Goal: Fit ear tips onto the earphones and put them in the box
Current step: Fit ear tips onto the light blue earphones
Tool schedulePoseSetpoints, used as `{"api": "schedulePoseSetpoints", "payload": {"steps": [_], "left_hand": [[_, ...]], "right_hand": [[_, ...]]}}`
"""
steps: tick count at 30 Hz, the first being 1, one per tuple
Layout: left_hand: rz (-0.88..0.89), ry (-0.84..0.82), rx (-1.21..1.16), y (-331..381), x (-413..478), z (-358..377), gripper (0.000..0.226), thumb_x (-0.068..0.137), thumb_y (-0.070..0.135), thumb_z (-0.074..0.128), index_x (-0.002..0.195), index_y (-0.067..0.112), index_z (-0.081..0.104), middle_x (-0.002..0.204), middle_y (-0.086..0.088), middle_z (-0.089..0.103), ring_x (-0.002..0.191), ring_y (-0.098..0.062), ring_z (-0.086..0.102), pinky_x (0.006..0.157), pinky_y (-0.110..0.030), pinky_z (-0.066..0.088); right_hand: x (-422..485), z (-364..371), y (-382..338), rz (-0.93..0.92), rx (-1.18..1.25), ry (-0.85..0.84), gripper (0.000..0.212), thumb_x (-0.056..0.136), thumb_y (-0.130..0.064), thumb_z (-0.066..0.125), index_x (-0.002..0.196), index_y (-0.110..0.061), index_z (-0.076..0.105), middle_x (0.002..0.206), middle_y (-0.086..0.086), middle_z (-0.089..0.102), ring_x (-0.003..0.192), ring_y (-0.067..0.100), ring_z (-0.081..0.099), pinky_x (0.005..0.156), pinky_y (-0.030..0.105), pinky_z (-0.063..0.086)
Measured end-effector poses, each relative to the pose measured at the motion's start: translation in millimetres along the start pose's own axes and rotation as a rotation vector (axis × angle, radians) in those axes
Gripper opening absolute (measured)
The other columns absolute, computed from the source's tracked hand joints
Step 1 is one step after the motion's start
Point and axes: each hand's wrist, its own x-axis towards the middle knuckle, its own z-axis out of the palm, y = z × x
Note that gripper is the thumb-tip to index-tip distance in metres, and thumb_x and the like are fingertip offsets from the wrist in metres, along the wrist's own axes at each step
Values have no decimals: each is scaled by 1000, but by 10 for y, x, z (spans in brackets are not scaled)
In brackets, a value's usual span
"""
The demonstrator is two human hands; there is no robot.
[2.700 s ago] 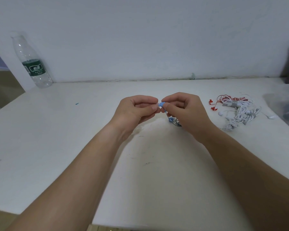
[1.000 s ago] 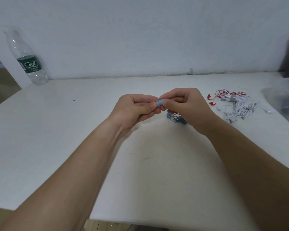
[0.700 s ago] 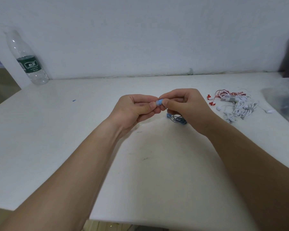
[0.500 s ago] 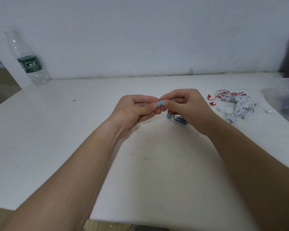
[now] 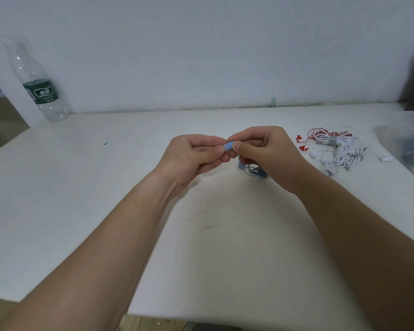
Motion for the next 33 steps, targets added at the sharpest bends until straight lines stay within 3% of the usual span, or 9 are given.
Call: {"api": "schedulePoseSetpoints", "payload": {"steps": [5,8,12,18,24,30,33], "left_hand": [[4,14,14,-12,1,5,14,89,-1,67,101,3,72,89,-12,77,82,-17,74,73,-21,58],[18,31,18,-14,-6,12,12,89,-1,68,97,6,73,85,-10,77,81,-17,74,74,-21,58],[28,21,5,3,-7,9,11,89,1,68,94,9,74,87,-11,77,82,-17,74,77,-22,58],[18,15,-1,2,-9,23,11,89,1,68,95,8,74,88,-11,77,83,-17,74,74,-20,57],[39,45,-11,-20,0,36,12,88,-1,69,98,4,73,88,-13,77,82,-18,74,75,-21,58],[43,30,-25,-12,-4,39,12,88,0,69,98,5,73,88,-13,77,82,-18,74,74,-21,57],[69,33,32,-23,-2,35,10,88,3,70,95,8,74,86,-11,77,82,-16,73,74,-21,56]], "right_hand": [[10,2,6,-60,-79,25,9,90,-5,71,91,-13,76,79,10,76,70,23,68,75,39,59],[19,56,15,-126,-150,63,5,88,-7,74,89,-11,76,79,9,76,77,34,71,75,44,58],[17,48,13,-80,-57,61,7,89,-5,71,92,-9,76,80,12,76,74,23,69,78,37,58],[12,-13,23,-9,8,8,12,93,-3,66,99,-6,75,84,17,75,72,26,63,73,33,57],[8,55,3,-105,-96,78,5,88,-7,73,92,-10,75,82,12,76,82,36,71,81,50,59],[-5,0,10,15,88,-3,12,93,-3,66,95,-9,76,78,12,73,69,23,60,70,33,53],[-5,5,7,-4,53,-3,13,94,-3,64,95,-10,75,77,7,73,64,14,62,67,26,54]]}}
